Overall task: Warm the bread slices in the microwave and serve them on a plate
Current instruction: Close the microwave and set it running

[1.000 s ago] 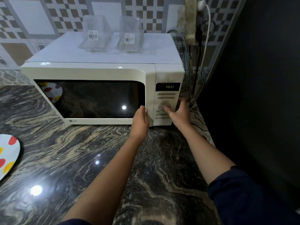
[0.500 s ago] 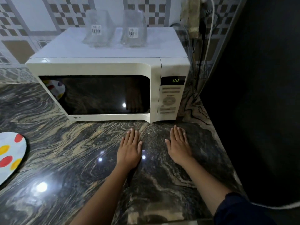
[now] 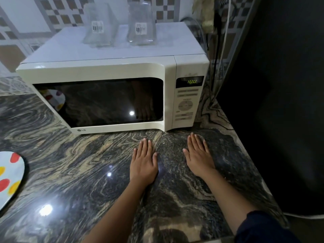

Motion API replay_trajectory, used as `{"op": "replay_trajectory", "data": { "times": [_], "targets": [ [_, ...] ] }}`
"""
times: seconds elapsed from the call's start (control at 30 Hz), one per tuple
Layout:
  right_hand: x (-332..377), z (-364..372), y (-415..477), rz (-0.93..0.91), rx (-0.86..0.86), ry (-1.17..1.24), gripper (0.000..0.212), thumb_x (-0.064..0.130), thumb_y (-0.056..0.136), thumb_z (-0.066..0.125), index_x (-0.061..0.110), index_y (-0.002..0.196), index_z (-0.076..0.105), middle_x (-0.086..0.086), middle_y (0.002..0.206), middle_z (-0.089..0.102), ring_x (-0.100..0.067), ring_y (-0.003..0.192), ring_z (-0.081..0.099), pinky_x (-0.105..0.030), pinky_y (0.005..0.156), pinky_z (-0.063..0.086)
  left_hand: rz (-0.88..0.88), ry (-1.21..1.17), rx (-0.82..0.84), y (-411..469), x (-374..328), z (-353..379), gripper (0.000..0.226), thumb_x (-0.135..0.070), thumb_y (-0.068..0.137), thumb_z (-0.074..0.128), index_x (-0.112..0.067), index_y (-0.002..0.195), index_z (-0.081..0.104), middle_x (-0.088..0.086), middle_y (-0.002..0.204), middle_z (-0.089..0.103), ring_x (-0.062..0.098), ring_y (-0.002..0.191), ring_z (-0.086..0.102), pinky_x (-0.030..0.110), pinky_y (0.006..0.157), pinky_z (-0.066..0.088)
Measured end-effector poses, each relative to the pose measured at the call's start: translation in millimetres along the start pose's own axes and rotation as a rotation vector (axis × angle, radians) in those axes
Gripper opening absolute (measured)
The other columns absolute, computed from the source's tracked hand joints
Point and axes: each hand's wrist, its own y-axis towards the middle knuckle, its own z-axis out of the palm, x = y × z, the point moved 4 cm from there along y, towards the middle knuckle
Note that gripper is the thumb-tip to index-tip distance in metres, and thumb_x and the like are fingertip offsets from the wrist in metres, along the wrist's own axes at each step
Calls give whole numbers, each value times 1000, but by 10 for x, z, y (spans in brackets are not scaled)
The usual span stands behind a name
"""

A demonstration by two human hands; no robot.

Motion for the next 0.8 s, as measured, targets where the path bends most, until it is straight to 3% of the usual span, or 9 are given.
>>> {"op": "replay_trajectory", "data": {
  "times": [0.13,0.3,0.53,0.73,0.8],
  "targets": [
    [-2,20,31,-7,-26,2,66,47,94,-4,11,150,-4,-1,158,-10,-13,145,-13,-36,118,-10,6,9,-11,16,12,-4,65,-45,90,3,-19,150,-1,-2,158,-7,7,143,-14,31,118,-9],
    [-2,-5,-2,-12,1,22,59,42,101,11,11,150,-4,-2,158,-11,-14,145,-14,-37,119,-9,11,13,-1,0,-1,-7,68,-46,88,0,-18,150,0,-1,158,-7,5,141,-16,31,117,-9],
    [-6,-16,8,-32,37,11,59,41,101,9,10,150,-3,-4,158,-11,-16,145,-14,-38,118,-10,7,3,16,-6,-16,-37,66,-46,90,3,-19,149,-2,-2,158,-8,4,138,-18,31,117,-10],
    [-19,-1,47,-42,20,-8,66,46,94,-4,10,150,-3,-4,158,-11,-15,145,-13,-38,118,-10,-5,2,-4,9,-10,-20,60,-44,95,8,-21,149,-2,-3,158,-7,6,142,-15,31,117,-10],
    [-24,8,57,-48,23,-8,61,43,99,5,10,149,-4,-4,158,-11,-15,145,-13,-38,118,-10,-8,4,-3,13,-7,-9,64,-45,90,5,-21,149,-2,-3,158,-7,7,143,-14,31,117,-11]
  ]
}}
